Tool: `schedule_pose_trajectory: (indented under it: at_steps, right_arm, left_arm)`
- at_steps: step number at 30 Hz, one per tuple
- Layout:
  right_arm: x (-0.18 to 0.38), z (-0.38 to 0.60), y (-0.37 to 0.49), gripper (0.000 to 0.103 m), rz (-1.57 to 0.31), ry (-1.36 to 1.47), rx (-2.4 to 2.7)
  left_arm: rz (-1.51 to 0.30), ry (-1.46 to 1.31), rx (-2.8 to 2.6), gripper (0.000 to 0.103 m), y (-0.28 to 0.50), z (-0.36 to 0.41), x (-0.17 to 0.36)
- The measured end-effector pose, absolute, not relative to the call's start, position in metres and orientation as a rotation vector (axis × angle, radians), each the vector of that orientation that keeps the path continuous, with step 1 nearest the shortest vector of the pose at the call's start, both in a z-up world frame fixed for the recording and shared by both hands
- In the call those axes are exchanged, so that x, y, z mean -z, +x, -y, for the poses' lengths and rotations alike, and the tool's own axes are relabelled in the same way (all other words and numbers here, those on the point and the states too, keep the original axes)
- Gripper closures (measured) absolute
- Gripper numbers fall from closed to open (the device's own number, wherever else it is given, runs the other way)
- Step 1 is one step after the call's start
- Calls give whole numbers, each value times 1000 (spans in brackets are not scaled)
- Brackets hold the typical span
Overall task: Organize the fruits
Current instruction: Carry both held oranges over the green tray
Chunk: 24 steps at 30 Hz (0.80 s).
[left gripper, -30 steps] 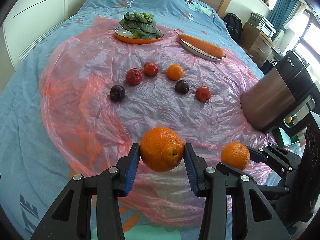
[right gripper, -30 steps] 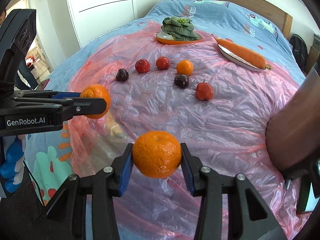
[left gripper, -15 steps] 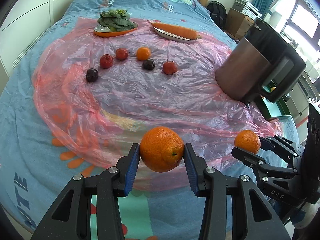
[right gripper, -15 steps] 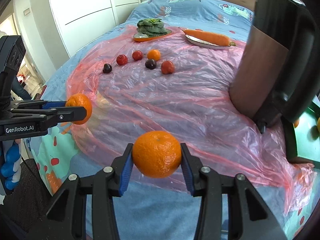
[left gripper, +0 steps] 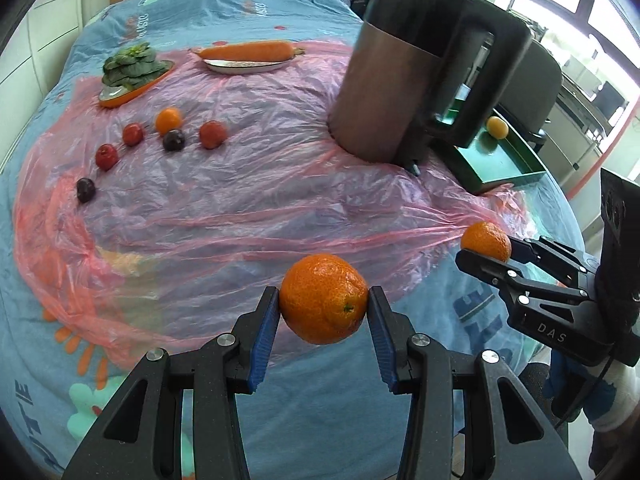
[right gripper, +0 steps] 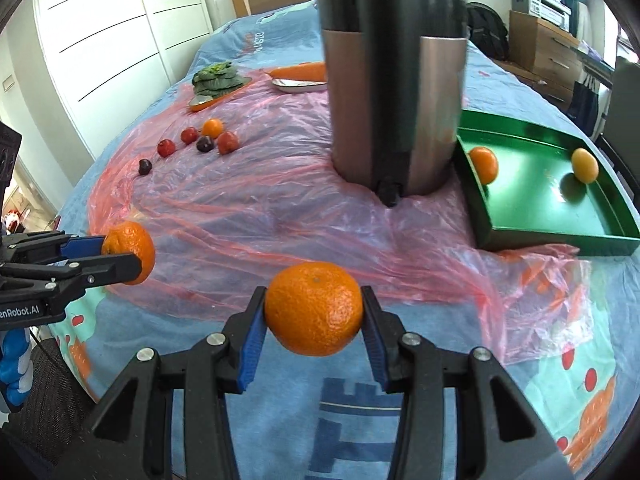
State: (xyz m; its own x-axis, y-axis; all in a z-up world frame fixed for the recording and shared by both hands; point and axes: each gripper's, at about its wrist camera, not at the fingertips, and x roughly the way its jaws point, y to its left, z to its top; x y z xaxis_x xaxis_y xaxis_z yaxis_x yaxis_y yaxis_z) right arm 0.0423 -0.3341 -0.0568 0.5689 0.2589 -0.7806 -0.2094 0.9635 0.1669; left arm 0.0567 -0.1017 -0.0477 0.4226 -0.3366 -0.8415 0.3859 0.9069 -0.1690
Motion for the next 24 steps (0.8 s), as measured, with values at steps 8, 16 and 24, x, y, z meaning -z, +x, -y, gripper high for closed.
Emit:
schedule_pose_trajectory:
  at_steps: [8,16,24]
  right_arm:
    - [58,417,36,57,-897,139,-119]
    - [53,486,35,57,-861,187,11]
    - [48,531,60,57,-820,207,66]
  left_arm:
    - [-1045,137,618,64,51,188,49]
    - [-1028,187,728,64,54,253,45]
    - [-987,232,771,64,70,307,31]
